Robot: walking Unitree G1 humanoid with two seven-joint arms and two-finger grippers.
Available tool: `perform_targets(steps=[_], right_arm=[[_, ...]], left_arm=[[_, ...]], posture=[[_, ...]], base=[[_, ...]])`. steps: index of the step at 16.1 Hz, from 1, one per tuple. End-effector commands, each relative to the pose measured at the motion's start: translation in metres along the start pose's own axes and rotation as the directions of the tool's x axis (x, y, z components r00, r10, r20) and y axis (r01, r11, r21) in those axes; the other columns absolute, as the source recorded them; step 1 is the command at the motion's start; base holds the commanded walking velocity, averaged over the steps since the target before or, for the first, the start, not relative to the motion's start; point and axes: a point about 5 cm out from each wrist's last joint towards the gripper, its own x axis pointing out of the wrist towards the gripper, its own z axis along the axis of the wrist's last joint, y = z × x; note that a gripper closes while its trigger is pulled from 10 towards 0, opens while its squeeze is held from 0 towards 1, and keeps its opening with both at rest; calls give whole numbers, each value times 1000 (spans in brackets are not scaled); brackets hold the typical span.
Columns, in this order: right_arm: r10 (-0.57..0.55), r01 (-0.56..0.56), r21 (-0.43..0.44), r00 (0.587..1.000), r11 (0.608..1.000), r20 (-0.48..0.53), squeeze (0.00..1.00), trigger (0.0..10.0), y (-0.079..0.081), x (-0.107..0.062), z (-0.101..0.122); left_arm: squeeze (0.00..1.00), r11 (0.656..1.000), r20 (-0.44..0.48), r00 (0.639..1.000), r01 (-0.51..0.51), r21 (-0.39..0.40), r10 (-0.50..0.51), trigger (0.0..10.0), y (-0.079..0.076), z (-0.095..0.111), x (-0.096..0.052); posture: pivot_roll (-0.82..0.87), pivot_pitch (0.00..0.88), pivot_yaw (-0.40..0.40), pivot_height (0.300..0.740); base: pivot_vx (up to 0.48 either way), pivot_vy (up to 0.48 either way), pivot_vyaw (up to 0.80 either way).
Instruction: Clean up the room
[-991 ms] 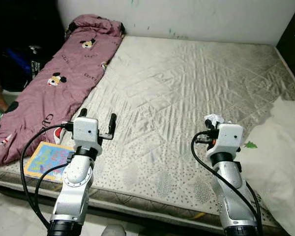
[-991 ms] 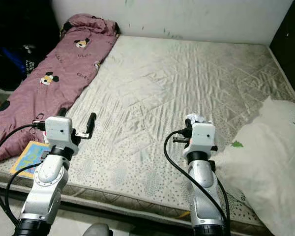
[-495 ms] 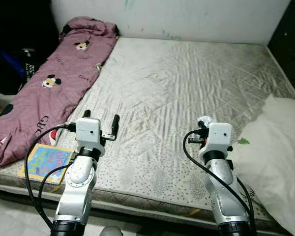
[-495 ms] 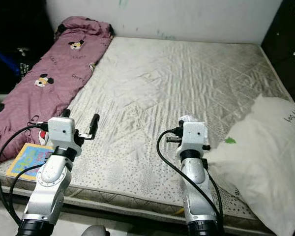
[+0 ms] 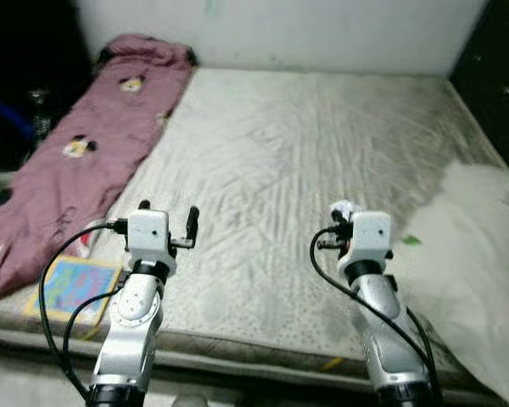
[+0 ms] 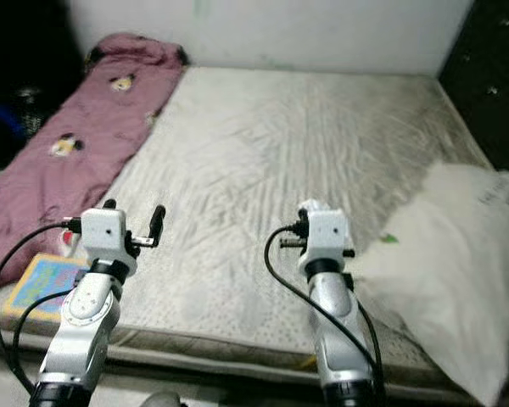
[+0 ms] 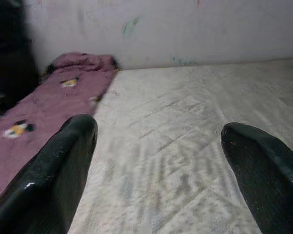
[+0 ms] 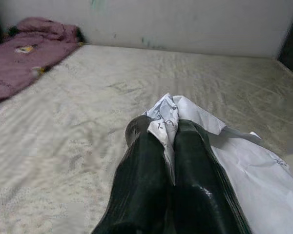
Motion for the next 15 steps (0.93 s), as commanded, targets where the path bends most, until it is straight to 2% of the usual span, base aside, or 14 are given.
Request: perform_targets(steps=[1,4,7,10,15], right_arm=[[0,0,9,1000,1000,1,0,10000,0,3,0],[4,-4,1,1000,1000,8,0,10000,1,6,0],[7,-7,-3,1000,1000,21,0,10000,2,8,1],[8,-8,-5,1000,1000,23,0,10000,2,11,1],[4,-4,-5,1000,1000,22,0,10000,1,13,1]], left_arm=[[0,1000,-2,1000,2,0,-2,10000,1,1,3],[0,1000,5,1000,14,8,-14,10000,0,2,6],[0,1000,8,1000,27,11,-27,10000,-2,3,9],[0,1000,11,1000,28,10,-28,10000,-2,3,12],[0,1000,14,1000,17,-1,-17,10000,-2,4,14]], posture=[[38,0,22,740],[36,0,23,740],[32,0,24,740],[34,0,23,740],[31,0,24,740]], base=[[0,0,-800],[0,0,-800],[0,0,0],[0,244,0],[0,295,-690]])
